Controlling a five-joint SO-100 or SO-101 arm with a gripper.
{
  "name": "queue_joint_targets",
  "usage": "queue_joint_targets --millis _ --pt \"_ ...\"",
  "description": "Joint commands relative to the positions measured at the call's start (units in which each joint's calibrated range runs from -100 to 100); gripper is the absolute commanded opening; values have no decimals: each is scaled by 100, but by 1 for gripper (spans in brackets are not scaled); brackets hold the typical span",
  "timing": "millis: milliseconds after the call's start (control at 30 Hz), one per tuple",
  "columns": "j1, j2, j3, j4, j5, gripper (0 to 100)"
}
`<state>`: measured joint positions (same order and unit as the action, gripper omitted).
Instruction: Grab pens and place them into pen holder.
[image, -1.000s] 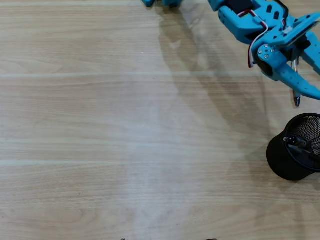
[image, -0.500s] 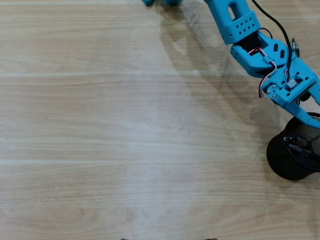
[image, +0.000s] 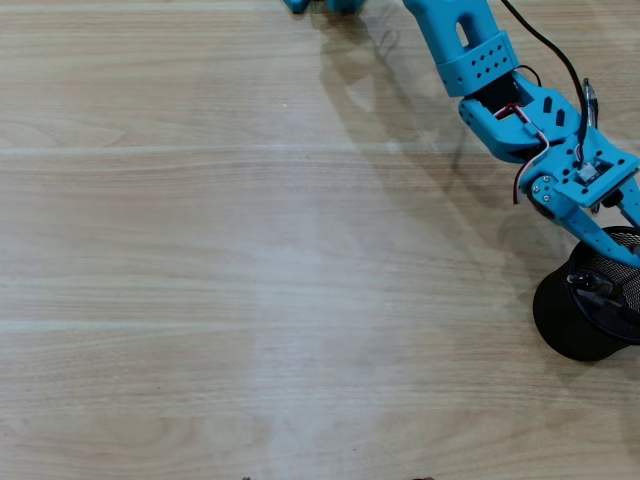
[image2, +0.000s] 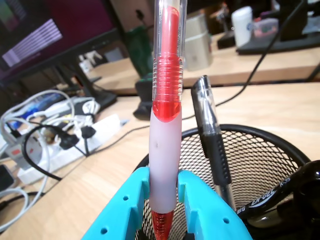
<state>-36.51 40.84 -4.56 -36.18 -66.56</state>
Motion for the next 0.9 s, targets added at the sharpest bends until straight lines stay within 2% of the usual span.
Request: queue_joint_targets --millis 0,133,333,533,600,733,800,867 --pt "79 -52 -318 -134 321 9" --pt "87 -77 -318 -134 702 15" --pt "87 -153 -318 -134 854 16" --pt "14 -1184 -246 193 1993 16" --pt "-212 -2148 -182 1989 2453 16" --pt "-470 -3534 -554 6046 2720 16" --pt "-518 -3906 -852 8083 2542 17" --pt "-591 -3932 -1024 9664 1837 17"
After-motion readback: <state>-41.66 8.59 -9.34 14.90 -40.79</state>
